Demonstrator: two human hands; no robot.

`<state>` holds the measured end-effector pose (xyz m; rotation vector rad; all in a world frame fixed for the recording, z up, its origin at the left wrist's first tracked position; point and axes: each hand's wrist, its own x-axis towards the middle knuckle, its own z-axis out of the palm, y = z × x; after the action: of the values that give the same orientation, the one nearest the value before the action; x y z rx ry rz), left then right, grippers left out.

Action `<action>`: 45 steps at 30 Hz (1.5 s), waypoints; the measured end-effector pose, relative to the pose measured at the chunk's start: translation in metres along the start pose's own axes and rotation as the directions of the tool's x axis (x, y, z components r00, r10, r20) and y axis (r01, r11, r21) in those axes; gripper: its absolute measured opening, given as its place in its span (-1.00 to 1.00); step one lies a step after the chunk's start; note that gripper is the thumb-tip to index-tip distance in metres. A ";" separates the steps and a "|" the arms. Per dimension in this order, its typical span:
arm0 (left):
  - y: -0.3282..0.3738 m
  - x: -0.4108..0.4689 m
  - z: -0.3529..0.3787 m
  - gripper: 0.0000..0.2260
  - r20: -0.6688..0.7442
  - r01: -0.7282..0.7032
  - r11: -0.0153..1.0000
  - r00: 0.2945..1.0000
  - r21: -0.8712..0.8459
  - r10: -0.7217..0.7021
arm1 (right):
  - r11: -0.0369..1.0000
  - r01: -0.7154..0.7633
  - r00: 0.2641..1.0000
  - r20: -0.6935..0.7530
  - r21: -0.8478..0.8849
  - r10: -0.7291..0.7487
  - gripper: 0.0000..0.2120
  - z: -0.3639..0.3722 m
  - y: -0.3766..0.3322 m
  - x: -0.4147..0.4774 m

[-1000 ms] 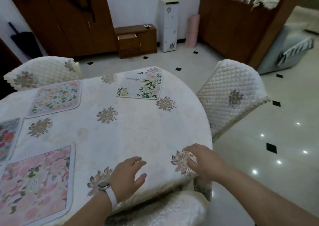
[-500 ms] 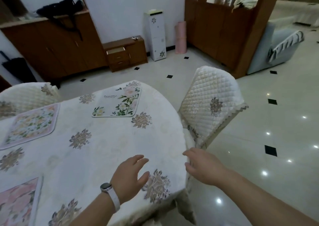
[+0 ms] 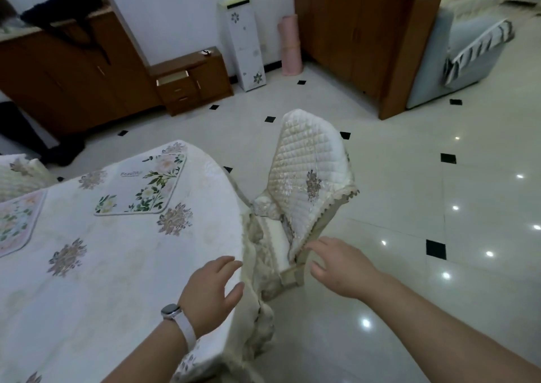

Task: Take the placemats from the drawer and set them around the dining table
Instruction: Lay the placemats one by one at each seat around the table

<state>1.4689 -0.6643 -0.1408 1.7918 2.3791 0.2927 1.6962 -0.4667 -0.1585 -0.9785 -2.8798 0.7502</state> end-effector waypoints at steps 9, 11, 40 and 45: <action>-0.023 0.021 -0.002 -0.60 -0.036 0.185 0.983 0.982 -0.003 -0.185 | 0.997 0.073 0.995 0.065 -0.008 -0.072 -0.56 0.000 0.005 0.054; -0.035 0.024 0.002 -0.54 -0.031 0.225 0.974 0.974 -0.024 -0.226 | 0.994 0.105 0.989 0.106 -0.026 -0.102 -0.54 0.000 0.002 0.070; -0.240 0.081 -0.027 -0.60 -0.127 0.563 0.826 0.820 0.005 -0.558 | 0.710 0.588 0.808 0.319 -0.388 -0.494 -0.50 0.007 -0.148 0.356; -0.275 0.086 -0.019 -0.60 -0.099 0.657 0.754 0.751 0.014 -0.653 | 0.662 0.659 0.749 0.401 -0.358 -0.528 -0.51 0.031 -0.171 0.404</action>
<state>1.1844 -0.6561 -0.1895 0.8457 2.9037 0.2202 1.2681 -0.3650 -0.1673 0.1739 -3.3677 0.0992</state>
